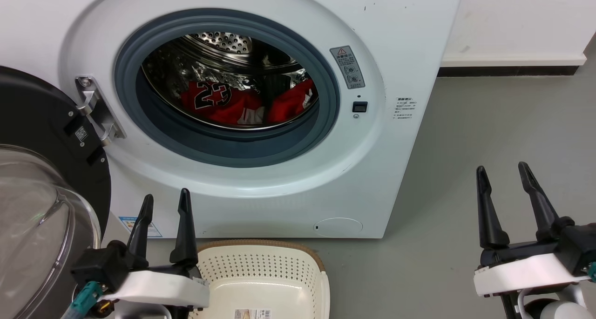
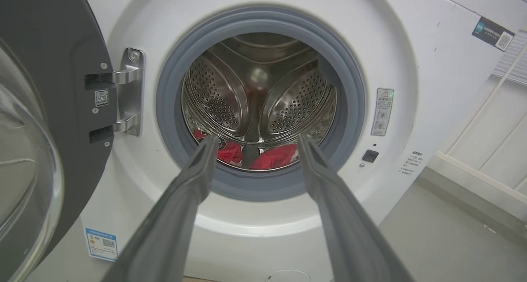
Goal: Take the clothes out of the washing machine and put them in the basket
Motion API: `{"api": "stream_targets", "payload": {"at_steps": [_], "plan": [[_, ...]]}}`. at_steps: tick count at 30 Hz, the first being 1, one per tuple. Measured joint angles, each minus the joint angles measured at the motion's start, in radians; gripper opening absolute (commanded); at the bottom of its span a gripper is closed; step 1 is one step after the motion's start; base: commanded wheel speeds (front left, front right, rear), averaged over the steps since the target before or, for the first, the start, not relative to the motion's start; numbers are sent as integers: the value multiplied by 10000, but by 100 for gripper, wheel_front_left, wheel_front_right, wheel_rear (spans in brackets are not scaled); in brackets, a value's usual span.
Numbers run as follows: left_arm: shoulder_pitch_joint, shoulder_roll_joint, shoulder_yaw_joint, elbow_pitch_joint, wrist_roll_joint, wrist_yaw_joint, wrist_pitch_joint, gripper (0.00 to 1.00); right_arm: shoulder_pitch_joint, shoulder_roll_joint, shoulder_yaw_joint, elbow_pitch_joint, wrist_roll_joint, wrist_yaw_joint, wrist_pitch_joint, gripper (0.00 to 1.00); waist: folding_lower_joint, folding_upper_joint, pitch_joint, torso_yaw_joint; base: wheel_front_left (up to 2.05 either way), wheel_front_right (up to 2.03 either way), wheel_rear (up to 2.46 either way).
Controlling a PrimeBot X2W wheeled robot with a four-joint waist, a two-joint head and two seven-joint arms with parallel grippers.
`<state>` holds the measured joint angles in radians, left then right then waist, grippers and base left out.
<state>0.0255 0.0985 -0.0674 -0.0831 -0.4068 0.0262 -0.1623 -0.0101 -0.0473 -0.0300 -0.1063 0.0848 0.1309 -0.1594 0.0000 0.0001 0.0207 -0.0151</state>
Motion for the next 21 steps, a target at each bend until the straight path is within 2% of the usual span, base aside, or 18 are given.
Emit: {"api": "stream_targets", "payload": {"at_steps": [21], "plan": [[73, 648, -1200, 362, 1896, 1156, -462, 100, 199, -4, 368, 293, -1918, 0, -491, 100, 0, 0, -18, -69, 0, 0, 0]]}}
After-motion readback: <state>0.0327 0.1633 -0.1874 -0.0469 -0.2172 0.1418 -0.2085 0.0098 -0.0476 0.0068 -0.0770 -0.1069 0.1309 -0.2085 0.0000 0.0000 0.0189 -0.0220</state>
